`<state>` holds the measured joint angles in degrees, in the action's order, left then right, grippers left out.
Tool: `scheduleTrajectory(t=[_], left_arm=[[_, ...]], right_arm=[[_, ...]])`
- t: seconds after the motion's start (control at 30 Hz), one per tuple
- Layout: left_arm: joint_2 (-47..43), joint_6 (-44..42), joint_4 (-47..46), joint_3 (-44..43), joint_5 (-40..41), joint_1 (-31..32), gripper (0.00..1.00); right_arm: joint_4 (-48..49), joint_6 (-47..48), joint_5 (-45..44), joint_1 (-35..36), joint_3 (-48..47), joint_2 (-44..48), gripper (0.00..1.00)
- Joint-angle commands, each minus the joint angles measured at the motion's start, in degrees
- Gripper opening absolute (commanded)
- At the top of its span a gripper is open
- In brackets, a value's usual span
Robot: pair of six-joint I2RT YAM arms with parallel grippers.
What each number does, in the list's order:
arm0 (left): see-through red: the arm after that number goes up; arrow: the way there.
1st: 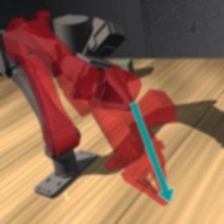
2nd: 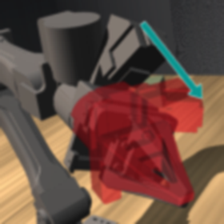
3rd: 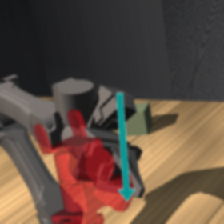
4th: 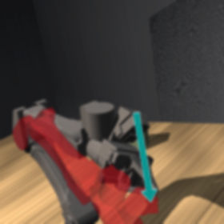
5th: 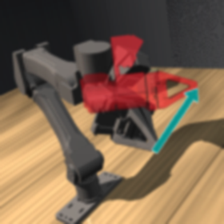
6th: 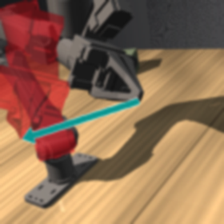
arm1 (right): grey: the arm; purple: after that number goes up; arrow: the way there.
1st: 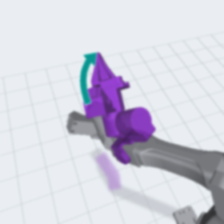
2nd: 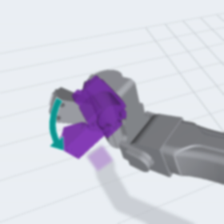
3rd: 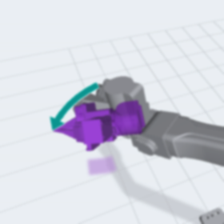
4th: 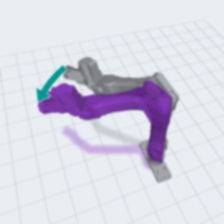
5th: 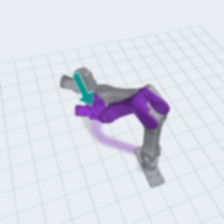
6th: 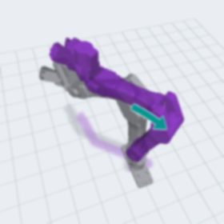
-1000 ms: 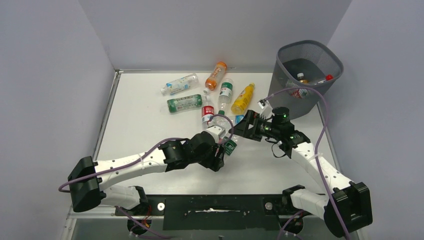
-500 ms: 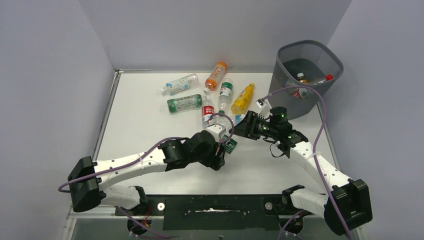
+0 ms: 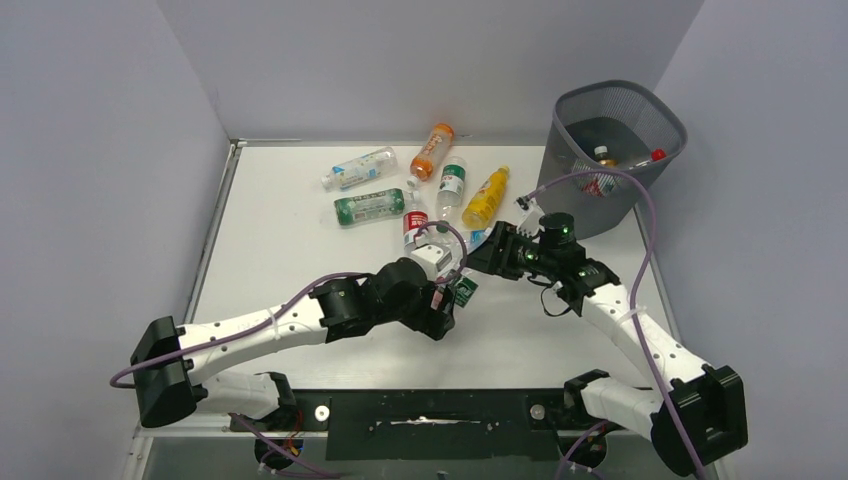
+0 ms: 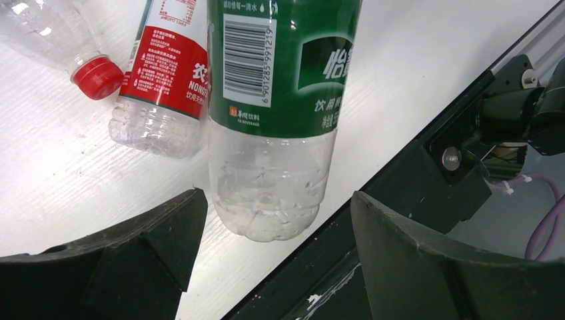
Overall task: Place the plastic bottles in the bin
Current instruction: Place the plastic bottle in the trash bin.
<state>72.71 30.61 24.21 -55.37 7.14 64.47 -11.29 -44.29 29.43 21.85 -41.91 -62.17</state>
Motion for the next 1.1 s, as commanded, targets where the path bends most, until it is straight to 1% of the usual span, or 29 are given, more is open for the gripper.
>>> scheduleTrajectory(t=[0.0,0.23,0.8,0.93,1.07], left_arm=[[-2.9,-0.6,-2.4,-2.6,0.9,0.3,0.8],[-3.6,-0.3,-2.1,-2.7,1.3,0.3,0.83],[-5.1,-1.3,-1.6,-4.7,3.3,0.3,0.85],[-5.7,-1.6,-1.6,-4.8,4.3,0.3,0.85],[-5.4,-1.6,-1.4,-5.0,4.9,0.3,0.85]], right_arm=[[-0.8,2.1,-3.4,0.4,-3.6,2.8,0.45],[-3.4,3.2,-6.4,0.3,-4.2,4.9,0.45],[-10.2,6.6,-11.8,-0.3,-6.9,7.5,0.45],[-13.1,9.3,-13.1,-1.8,-11.4,6.6,0.45],[-16.5,13.3,-13.6,-6.1,-18.8,4.2,0.46]])
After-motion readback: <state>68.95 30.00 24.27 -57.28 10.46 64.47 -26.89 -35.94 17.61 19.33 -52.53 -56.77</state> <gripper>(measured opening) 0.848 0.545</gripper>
